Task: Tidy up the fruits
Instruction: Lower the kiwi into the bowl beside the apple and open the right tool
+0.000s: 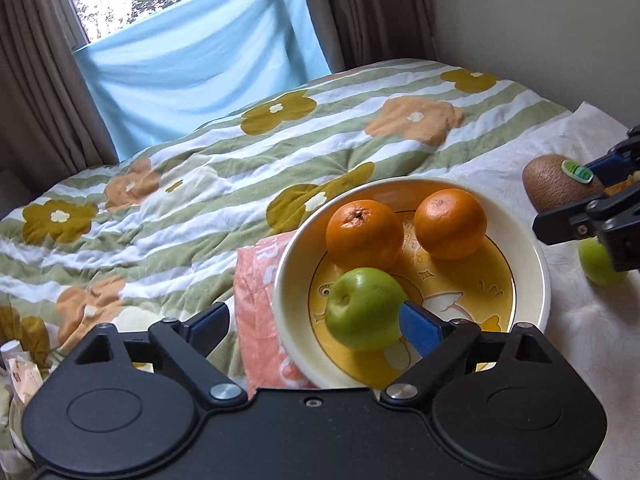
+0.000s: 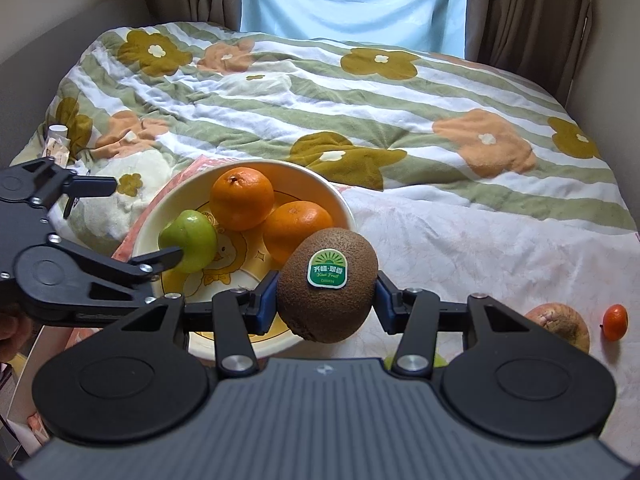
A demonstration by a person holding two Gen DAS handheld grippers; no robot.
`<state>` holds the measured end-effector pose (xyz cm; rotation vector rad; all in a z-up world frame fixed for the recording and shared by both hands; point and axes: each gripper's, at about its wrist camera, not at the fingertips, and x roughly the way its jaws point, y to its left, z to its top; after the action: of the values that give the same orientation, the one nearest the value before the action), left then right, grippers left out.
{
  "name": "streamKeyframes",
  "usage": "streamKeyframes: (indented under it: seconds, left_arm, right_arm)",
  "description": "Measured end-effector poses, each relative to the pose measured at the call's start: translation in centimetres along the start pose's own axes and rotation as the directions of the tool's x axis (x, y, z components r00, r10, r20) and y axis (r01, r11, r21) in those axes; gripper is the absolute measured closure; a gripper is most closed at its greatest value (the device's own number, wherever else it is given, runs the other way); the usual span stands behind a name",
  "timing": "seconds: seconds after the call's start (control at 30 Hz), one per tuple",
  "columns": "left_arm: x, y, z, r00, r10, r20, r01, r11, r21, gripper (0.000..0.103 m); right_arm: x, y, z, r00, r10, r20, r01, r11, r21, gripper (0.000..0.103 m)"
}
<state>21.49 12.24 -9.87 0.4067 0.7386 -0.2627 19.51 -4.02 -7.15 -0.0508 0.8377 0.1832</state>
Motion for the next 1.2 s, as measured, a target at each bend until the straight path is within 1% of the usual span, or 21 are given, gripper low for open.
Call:
streamKeyframes:
  seconds: [0.17,0.27,0.43,0.73,0.8,0.87,0.9,0.97,1.2]
  left_arm:
    - [-1.6,0.7,-0.7,1.000,-0.006,-0.003,0.006,0.997,-0.073,0.008]
    - [-2.2,0.9,-1.1,1.000,-0.006,-0.005,0.006,0.995,-0.101,0.008]
    - [-2.6,1.3,-2.0,1.000,0.006,-0.018,-0.009,0.991,-0.136,0.008]
    - [-3.1,2.1,-3.1,0.999,0.026,-0.033,-0.031,0.985,-0.170,0.008]
    - [-3.3,2.2,-3.3,0.999,0.028,-0.034,-0.033,0.984,-0.177,0.008]
    - [-3.5,2.3,-3.3,0.999,0.029,-0.034,-0.035,0.982,-0.185,0.008]
    - [-3.7,2.3,-3.3,0.999,0.030,-0.034,-0.036,0.981,-0.189,0.008]
    - [-4.2,2.4,-3.3,0.999,0.033,-0.030,-0.038,0.979,-0.200,0.008]
    - [-6.5,2.1,-2.6,0.999,0.037,-0.004,-0.037,0.973,-0.229,0.008]
  right_arm:
    - [1.1,1.0,-0.2,1.000,0.018,-0.022,-0.019,0.999,-0.029,0.040]
    - [1.9,2.1,-0.3,0.999,0.031,-0.041,-0.033,0.998,-0.062,0.040]
    - [3.2,3.5,-0.7,0.996,0.051,-0.076,-0.059,0.993,-0.104,0.040]
    - [4.9,4.7,-0.8,0.994,0.058,-0.097,-0.070,0.990,-0.125,0.039]
    - [4.6,4.7,-0.7,0.996,0.064,-0.067,-0.072,0.988,-0.133,0.030]
    - [3.9,4.9,-0.7,0.998,0.055,-0.038,-0.060,0.987,-0.147,0.007]
    - [3.5,4.9,-0.7,0.999,0.044,-0.022,-0.047,0.988,-0.150,0.003]
    - [2.7,4.7,-0.8,0.999,0.044,0.003,-0.043,0.988,-0.147,0.001]
    - [-0.5,3.8,-1.4,0.999,0.025,0.023,-0.022,0.994,-0.109,0.001]
